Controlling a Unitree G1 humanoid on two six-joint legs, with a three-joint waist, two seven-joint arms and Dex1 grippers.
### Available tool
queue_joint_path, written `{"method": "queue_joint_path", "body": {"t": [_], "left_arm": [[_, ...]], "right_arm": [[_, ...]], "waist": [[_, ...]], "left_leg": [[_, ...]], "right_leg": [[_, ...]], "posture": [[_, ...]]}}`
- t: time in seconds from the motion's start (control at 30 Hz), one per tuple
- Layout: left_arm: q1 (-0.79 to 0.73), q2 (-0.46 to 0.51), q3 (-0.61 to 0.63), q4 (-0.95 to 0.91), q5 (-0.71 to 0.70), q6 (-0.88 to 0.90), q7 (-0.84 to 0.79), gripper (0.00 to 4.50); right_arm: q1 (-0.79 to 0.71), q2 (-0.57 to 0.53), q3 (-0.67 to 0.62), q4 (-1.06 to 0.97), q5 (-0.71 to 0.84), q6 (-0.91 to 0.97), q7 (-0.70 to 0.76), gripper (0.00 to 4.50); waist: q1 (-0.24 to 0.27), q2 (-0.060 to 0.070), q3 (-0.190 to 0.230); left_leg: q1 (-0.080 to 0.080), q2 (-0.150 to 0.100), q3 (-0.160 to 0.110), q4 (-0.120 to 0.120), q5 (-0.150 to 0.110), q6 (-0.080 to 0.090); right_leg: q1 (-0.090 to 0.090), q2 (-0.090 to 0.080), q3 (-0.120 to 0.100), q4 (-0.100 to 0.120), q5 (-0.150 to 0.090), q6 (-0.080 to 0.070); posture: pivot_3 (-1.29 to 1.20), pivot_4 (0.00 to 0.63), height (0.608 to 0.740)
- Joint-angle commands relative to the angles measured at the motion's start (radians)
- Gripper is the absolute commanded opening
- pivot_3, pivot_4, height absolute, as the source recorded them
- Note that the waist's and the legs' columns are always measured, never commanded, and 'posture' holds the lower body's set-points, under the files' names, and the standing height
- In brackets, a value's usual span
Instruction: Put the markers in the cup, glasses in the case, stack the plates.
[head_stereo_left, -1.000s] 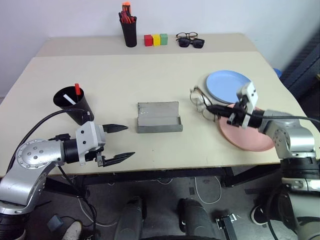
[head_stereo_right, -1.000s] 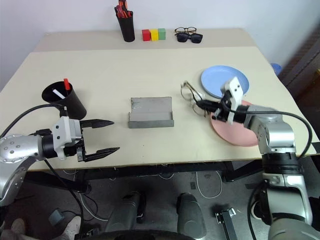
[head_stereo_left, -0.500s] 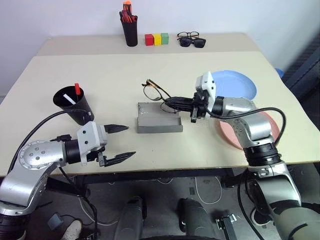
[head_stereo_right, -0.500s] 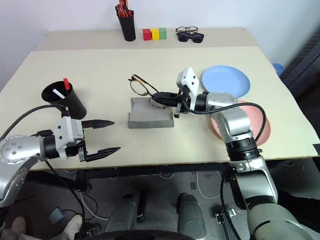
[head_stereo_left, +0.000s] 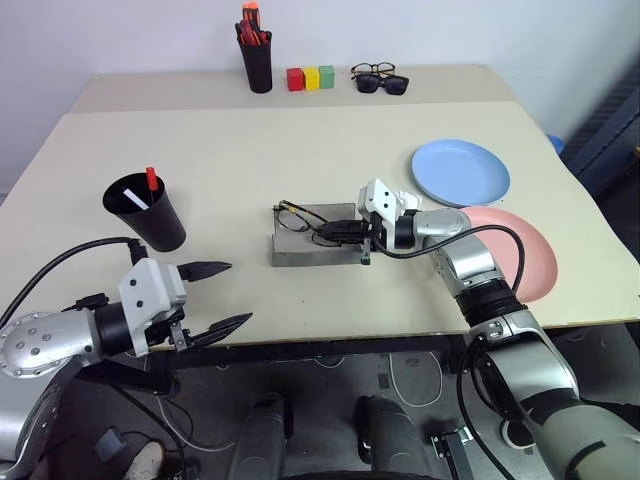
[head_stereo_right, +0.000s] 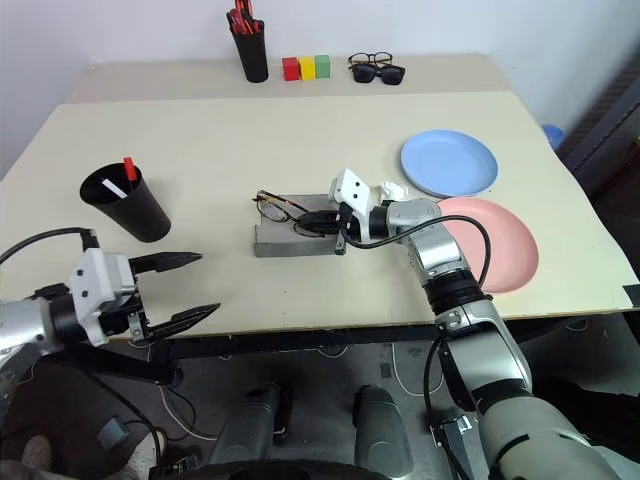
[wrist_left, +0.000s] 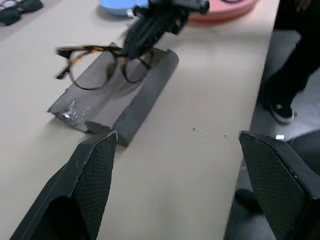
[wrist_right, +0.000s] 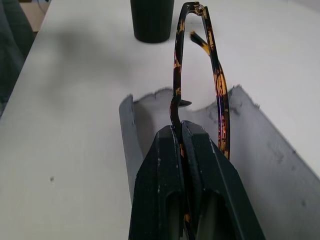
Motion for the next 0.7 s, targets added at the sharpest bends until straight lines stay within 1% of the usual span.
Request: {"method": "queue_joint_path", "body": {"t": [0.03,0.2,0.3,0.53,0.63,0.67,0.7], "left_arm": [[0.029,-0.013,0.084,-0.017,-0.083,-0.023,-0.039,3.99],[0.055,0.002,0.129,0.012,-0.148,-0.021,-0.110,3.99],[0.061,0.011,0.136,0.019,-0.170,-0.021,-0.149,3.99],[0.042,0.022,0.116,0.055,-0.165,-0.044,-0.194,3.99],[0.023,0.020,0.103,0.068,-0.156,-0.052,-0.196,3.99],[0.018,0.019,0.101,0.072,-0.155,-0.053,-0.193,3.99],[0.013,0.018,0.099,0.077,-0.154,-0.054,-0.190,3.99]], "right_arm": [[-0.043,-0.003,-0.014,0.008,-0.005,-0.023,0.027,0.03],[-0.059,-0.019,-0.015,0.028,-0.017,-0.004,0.065,0.03],[-0.070,-0.026,-0.012,0.046,-0.027,0.011,0.080,0.03],[-0.108,-0.040,0.004,0.124,-0.068,0.029,0.126,0.03],[-0.119,-0.043,0.005,0.154,-0.090,0.013,0.128,0.95],[-0.120,-0.044,0.001,0.154,-0.092,0.007,0.121,1.37],[-0.120,-0.045,-0.007,0.145,-0.091,0.007,0.111,1.92]], "waist": [[0.000,0.000,0.000],[0.001,0.000,0.000],[0.000,0.000,0.000],[-0.001,0.000,0.000],[-0.001,0.000,0.000],[0.000,0.000,0.000],[0.000,0.000,0.000]], "left_leg": [[0.000,0.000,0.000,0.000,0.000,0.000],[0.000,0.000,0.000,0.000,0.000,-0.001],[0.000,0.000,0.000,0.000,0.000,-0.001],[0.000,0.000,0.000,0.000,0.001,-0.001],[0.000,0.000,0.000,0.000,0.001,-0.001],[0.000,0.000,0.000,0.000,0.001,-0.001],[0.000,0.000,0.000,0.000,0.001,-0.001]], "right_leg": [[0.000,0.000,0.000,0.000,0.000,0.000],[0.000,0.000,0.000,0.000,0.000,-0.001],[0.000,0.000,0.000,0.000,0.000,-0.001],[-0.001,0.000,0.000,0.000,0.000,-0.001],[-0.001,0.000,0.000,0.000,0.000,-0.001],[0.000,0.000,0.000,0.000,0.000,-0.001],[0.000,0.000,0.000,0.000,0.000,-0.001]], "posture": [[0.00,0.150,0.740],[0.00,0.150,0.740],[0.00,0.150,0.740],[0.00,0.150,0.740],[0.00,0.150,0.740],[0.00,0.150,0.740],[0.00,0.150,0.740]]}}
